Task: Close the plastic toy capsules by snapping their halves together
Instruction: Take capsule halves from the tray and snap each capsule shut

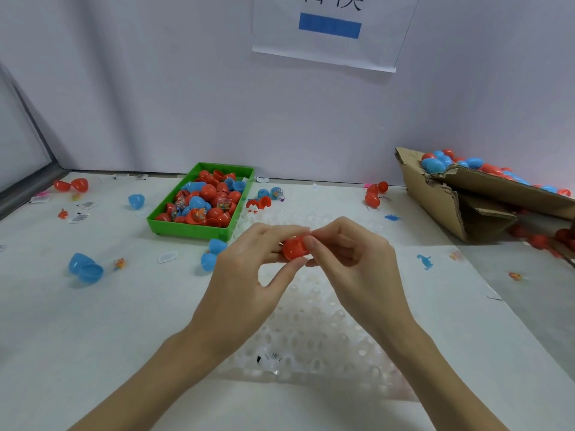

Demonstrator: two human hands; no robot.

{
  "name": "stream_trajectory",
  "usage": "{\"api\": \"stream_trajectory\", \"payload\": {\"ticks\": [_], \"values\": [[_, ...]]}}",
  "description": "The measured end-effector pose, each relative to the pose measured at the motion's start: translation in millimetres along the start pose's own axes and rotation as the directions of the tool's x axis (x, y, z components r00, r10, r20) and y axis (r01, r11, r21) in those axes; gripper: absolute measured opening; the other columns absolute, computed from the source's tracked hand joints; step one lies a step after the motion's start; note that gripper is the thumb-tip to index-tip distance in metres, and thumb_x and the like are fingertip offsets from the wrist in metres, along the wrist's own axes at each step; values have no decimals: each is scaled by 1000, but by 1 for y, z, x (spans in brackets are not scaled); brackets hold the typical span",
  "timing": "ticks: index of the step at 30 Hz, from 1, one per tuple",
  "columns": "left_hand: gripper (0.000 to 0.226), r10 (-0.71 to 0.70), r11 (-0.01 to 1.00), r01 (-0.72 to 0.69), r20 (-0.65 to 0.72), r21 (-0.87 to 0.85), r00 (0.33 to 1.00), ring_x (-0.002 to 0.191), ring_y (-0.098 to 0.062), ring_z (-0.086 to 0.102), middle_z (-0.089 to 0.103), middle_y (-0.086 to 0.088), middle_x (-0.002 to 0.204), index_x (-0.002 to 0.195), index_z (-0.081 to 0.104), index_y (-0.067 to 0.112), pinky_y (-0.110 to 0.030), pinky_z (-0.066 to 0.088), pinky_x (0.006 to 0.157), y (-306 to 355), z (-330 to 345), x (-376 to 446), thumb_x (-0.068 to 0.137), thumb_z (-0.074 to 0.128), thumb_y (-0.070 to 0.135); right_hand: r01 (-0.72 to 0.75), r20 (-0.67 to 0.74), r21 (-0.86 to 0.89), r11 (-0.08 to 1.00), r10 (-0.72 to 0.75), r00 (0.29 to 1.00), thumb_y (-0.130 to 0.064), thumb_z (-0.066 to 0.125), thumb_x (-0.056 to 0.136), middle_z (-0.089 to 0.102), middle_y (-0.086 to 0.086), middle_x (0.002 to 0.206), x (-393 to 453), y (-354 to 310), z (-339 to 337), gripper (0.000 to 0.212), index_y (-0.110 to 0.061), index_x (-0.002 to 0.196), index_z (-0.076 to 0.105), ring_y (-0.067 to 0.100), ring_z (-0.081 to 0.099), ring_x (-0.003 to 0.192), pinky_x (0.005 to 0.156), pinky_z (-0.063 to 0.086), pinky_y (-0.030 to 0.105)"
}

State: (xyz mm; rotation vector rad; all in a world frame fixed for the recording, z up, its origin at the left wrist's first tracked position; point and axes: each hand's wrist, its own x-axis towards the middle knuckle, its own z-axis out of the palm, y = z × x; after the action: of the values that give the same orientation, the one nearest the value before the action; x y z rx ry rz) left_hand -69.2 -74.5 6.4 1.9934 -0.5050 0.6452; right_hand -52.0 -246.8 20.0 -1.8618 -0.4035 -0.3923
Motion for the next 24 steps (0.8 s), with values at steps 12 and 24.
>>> {"api": "stream_trajectory", "payload": {"ticks": [12,24], "values": [[24,-367,905,366,39,-218,929,96,-8,74,76,6,98,108,71,22,-22,59,89,-19,-9,10,90,79,7,-248,136,-109,963,262,956,-13,60,102,77,-8,94,8,18,-11,19,-20,106,77,6,74,88,77,60,20],[23,-413,860,413,67,-301,908,97,-13,75,79,1,100,108,72,19,-17,56,87,-26,-24,19,93,71,1,-13,301,-519,855,197,933,-37,76,91,54,-19,95,-13,9,23,3,-39,92,73,-3,54,85,67,41,11]]}}
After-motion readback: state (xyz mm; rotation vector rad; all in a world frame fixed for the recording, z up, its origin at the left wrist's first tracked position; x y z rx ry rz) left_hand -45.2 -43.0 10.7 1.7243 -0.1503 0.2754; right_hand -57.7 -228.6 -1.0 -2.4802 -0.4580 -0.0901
